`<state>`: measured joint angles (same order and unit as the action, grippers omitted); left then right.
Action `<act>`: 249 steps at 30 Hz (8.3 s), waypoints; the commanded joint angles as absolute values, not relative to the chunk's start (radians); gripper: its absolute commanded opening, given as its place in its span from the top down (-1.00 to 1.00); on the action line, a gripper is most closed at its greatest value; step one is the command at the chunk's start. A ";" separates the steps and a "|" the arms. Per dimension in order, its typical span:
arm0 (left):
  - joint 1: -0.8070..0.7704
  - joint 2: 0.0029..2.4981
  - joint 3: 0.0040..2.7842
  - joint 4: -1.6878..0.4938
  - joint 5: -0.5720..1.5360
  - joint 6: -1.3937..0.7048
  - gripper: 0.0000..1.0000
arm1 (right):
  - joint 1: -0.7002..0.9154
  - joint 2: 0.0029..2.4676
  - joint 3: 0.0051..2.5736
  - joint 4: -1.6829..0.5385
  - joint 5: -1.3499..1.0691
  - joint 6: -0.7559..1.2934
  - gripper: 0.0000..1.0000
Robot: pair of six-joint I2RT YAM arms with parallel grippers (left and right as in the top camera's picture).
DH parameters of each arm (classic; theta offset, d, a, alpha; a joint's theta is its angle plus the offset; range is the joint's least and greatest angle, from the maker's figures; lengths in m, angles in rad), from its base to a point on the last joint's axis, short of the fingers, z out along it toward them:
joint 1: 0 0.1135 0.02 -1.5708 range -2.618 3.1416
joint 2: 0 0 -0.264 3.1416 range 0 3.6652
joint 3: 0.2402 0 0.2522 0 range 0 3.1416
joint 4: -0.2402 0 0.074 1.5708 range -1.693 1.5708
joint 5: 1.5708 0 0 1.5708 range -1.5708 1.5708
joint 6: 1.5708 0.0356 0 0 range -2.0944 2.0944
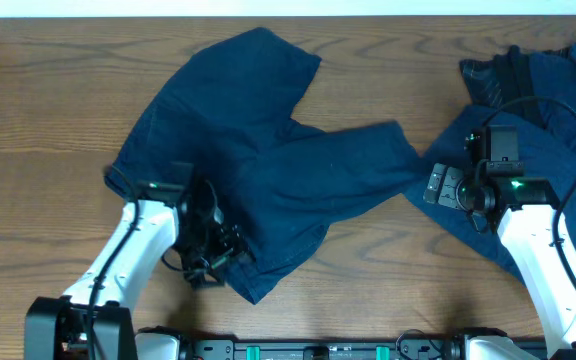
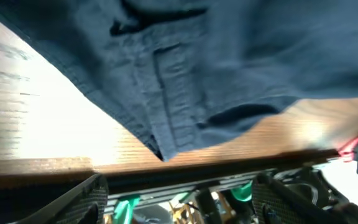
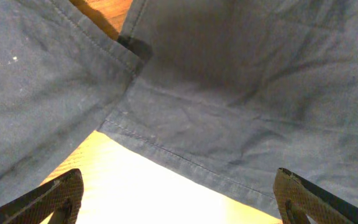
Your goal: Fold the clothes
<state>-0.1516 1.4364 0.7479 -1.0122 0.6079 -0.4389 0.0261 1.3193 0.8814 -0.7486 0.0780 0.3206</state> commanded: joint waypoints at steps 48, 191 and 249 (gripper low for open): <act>0.272 1.436 0.937 -1.206 0.116 -0.396 0.87 | 0.304 1.534 0.888 -0.736 -0.394 0.059 -0.80; 0.151 1.589 0.715 -0.825 0.314 -0.671 0.88 | 0.274 1.458 1.241 -0.988 0.176 0.242 0.98; -0.188 1.431 0.716 -0.876 0.333 -0.989 0.24 | 0.340 1.459 1.225 -0.912 0.011 0.298 0.82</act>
<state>-0.1753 1.4689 0.7750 -0.9096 0.2874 -0.8841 0.3332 1.4620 1.2201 -0.9115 0.0139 0.3096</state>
